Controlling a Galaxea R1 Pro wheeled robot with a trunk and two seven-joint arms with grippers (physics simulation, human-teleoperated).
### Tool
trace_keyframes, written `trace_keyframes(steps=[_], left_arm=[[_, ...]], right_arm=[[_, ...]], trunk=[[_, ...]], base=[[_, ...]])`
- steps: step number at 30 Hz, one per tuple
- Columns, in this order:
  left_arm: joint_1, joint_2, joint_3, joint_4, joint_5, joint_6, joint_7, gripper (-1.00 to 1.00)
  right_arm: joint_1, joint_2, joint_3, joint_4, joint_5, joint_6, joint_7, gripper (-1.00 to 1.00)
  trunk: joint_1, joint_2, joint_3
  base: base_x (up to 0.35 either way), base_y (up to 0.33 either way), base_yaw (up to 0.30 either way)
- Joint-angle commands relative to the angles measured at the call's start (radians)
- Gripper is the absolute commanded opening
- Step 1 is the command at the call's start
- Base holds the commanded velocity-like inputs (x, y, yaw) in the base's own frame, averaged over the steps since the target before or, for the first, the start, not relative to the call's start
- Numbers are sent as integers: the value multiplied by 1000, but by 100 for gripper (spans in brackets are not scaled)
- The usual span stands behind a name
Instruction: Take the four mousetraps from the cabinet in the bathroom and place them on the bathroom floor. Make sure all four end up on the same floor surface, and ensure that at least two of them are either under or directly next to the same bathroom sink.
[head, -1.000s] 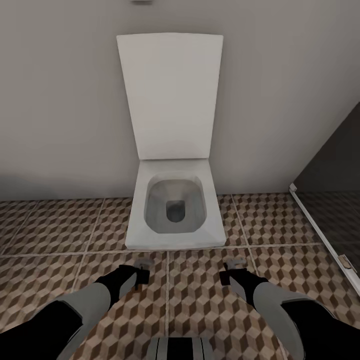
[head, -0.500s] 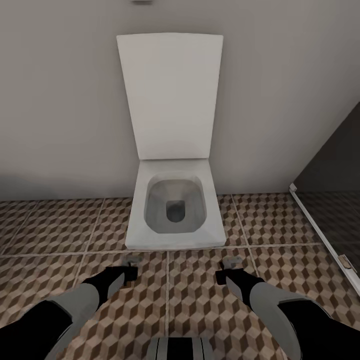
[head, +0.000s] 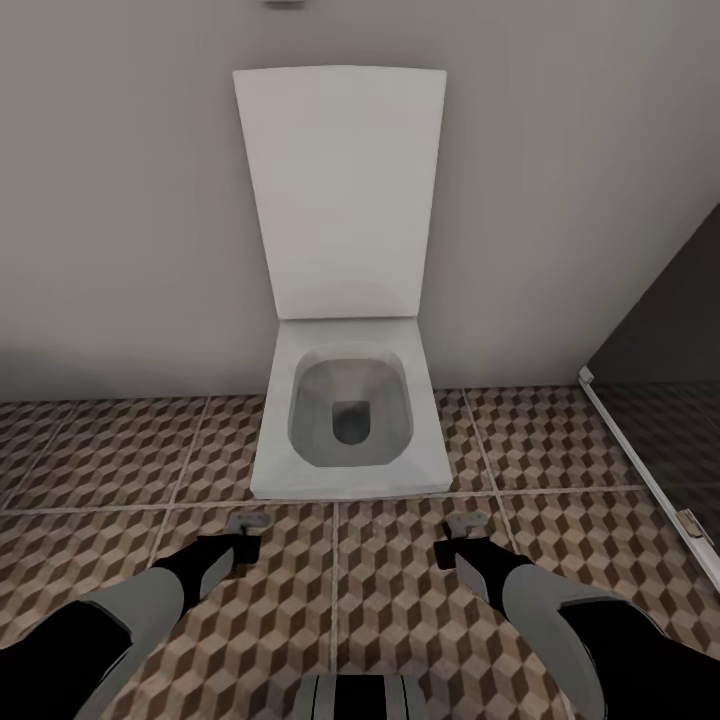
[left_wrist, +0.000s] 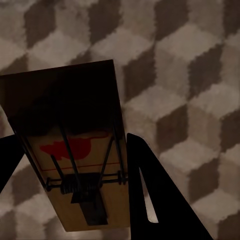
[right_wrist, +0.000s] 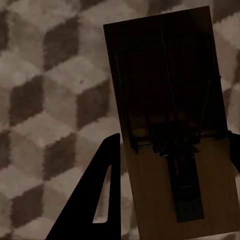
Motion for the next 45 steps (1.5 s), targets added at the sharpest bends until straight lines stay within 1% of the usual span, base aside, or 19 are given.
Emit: trace_keyframes(steps=[1, 10, 17, 27, 31, 34, 39, 45], left_arm=[[0, 1, -9, -3, 6, 7, 3, -100], [0, 5, -9, -2, 8, 5, 4, -100], [0, 5, -10, -2, 8, 1, 4, -100], [0, -2, -7, -5, 11, 2, 13, -100], [0, -27, -5, -4, 14, 6, 20, -100], [0, -52, -4, -3, 15, 13, 23, -100], [0, -61, -4, -3, 14, 15, 21, -100], [0, -62, -4, -4, 12, 13, 16, -100]], right_arm=[[-1, 0, 8, 1, 0, 3, -1, -100], [-1, -3, 8, 3, 0, 1, -1, -100], [-1, -3, 8, 3, -2, -22, -1, -100], [-1, -5, 8, 3, -2, -23, -1, -100], [-1, -5, 8, 3, -1, -22, -1, -100], [-1, -4, 8, 3, -1, -22, -1, -100], [-1, -4, 8, 3, -1, -21, -1, -100], [-1, -4, 8, 3, -1, -21, -1, -100]], trunk=[[0, 0, -1], [0, 0, -1], [0, 0, -1], [0, 0, -1], [0, 0, -1], [0, 0, -1], [0, 0, -1], [0, 0, -1]], base=[[0, 0, 0], [0, 0, 0], [0, 0, 0], [0, 0, 0], [0, 0, 0], [0, 0, 0], [0, 0, 0], [0, 0, 0]])
